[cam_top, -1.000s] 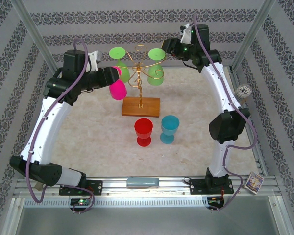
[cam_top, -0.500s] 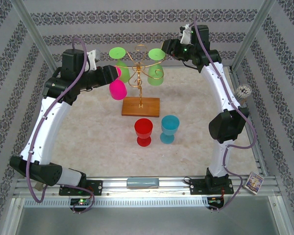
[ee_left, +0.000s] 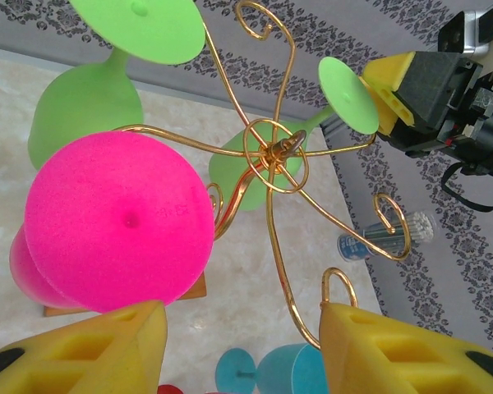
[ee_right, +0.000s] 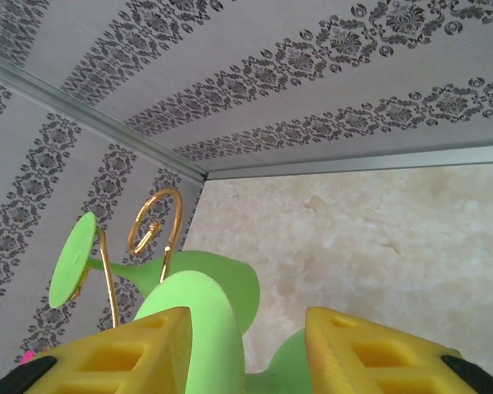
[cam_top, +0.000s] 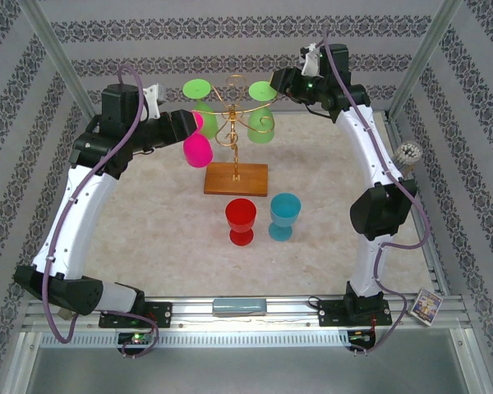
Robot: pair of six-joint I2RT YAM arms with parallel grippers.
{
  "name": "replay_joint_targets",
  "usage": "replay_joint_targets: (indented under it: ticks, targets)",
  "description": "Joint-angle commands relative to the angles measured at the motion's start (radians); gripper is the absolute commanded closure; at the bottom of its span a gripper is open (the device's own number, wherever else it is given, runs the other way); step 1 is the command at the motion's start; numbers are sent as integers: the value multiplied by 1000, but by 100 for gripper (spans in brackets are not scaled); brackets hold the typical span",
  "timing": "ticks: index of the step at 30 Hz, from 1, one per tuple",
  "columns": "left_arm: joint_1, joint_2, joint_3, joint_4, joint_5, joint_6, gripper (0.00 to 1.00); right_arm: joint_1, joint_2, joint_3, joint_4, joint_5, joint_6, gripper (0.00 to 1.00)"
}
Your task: Take the wine glass off the wine glass rack
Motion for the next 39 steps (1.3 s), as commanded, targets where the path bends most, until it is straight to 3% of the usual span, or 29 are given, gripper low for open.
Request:
replay_joint_targets:
  ticks: [1, 22, 39]
  targets:
    - [19, -24, -13, 43, 17, -17, 48, 3, -18, -18, 4, -21, -8, 60]
    - [25, -36, -36, 63, 25, -27, 48, 9, -44, -29, 16, -36, 2, 65]
    - [29, -46, -47, 77, 32, -35, 47, 8, -57, -13, 22, -50, 22, 79]
